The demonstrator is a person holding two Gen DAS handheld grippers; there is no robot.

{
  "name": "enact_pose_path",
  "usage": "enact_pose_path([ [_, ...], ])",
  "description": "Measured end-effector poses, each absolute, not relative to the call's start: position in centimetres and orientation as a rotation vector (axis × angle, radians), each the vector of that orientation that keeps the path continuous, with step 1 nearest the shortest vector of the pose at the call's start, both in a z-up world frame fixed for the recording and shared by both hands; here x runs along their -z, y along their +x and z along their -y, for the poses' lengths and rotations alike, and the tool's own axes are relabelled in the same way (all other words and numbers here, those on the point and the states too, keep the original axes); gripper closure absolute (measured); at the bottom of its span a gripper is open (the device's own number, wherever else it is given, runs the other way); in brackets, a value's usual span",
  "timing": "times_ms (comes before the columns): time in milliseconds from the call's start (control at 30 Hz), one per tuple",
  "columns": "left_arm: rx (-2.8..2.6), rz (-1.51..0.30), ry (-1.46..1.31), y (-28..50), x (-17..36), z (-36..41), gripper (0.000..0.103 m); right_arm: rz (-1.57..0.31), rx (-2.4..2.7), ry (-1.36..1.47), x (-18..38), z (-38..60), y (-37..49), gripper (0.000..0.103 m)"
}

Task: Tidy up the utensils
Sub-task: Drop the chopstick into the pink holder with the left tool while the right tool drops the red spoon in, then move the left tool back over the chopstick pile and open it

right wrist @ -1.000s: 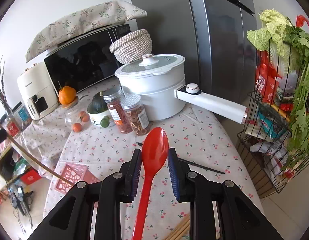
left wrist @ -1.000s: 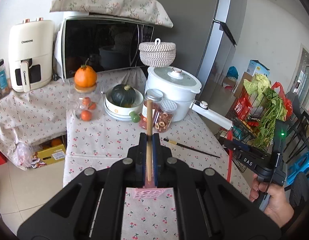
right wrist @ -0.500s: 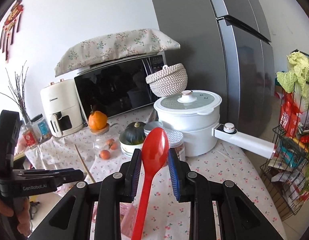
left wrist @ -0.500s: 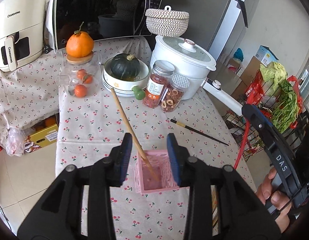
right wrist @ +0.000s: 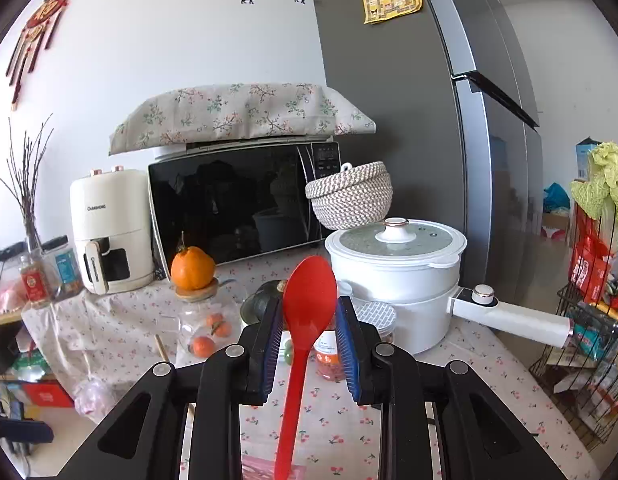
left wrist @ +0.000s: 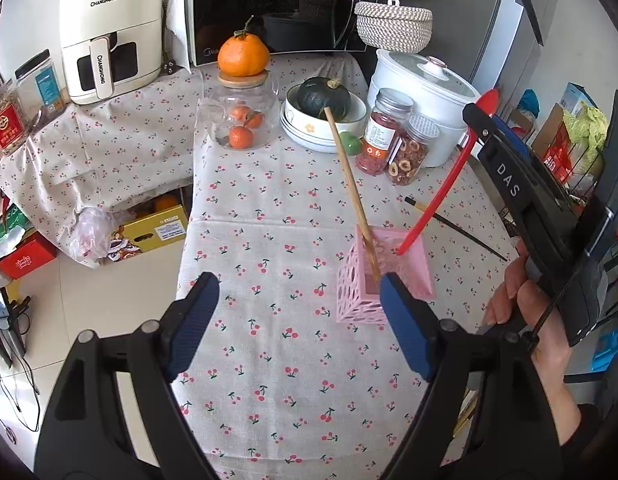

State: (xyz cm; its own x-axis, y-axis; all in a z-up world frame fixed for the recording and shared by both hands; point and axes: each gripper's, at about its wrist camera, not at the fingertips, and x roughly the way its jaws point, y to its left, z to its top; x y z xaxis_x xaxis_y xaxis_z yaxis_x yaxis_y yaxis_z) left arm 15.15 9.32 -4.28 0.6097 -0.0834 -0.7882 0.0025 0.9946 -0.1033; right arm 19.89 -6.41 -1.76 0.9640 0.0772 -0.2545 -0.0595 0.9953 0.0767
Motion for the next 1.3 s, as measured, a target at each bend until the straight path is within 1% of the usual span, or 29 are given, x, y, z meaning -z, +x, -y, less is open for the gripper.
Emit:
enact_pose_path([
  [233,0.030,-0.933,-0.100,15.2,5.0,-9.9,0.021,-0.383,-0.150,0.061,3.6,5.8,20.5,0.075],
  [300,0.043,-0.923,-0.105,15.1,4.7,-9.8,0.020,-0.415,-0.177,0.060,3.5,5.8,20.4,0.066],
  [367,0.057,-0.923,-0.116,15.0,4.7,-9.6,0.016,-0.421,-0.195,0.064,2.9,6.2,19.8,0.046],
  [433,0.061,-0.925,-0.126,14.9,4.8,-9.5,0.014,-0.435,-0.210,0.072,1.9,7.1,19.0,0.038],
  [500,0.074,-0.934,-0.144,14.7,4.9,-9.2,0.012,-0.468,-0.205,0.064,1.0,8.0,18.3,0.034],
  [567,0.089,-0.943,-0.161,14.4,5.1,-8.8,0.009,-0.507,-0.185,0.063,0.4,9.4,17.5,0.025],
  [667,0.108,-0.951,-0.158,13.7,5.2,-7.9,0.006,-0.562,-0.146,0.085,-0.2,12.0,15.9,0.016],
  [867,0.178,-0.985,-0.095,12.6,5.9,-5.1,0.005,-0.715,-0.061,0.113,1.1,17.2,12.7,0.012],
  [1100,0.245,-1.049,0.005,11.5,7.9,-1.4,0.005,-0.843,0.001,0.141,4.4,21.9,9.4,0.012],
  [1300,0.328,-1.103,0.112,10.4,9.8,1.9,0.005,-1.007,0.036,0.270,7.5,26.4,7.8,0.012],
])
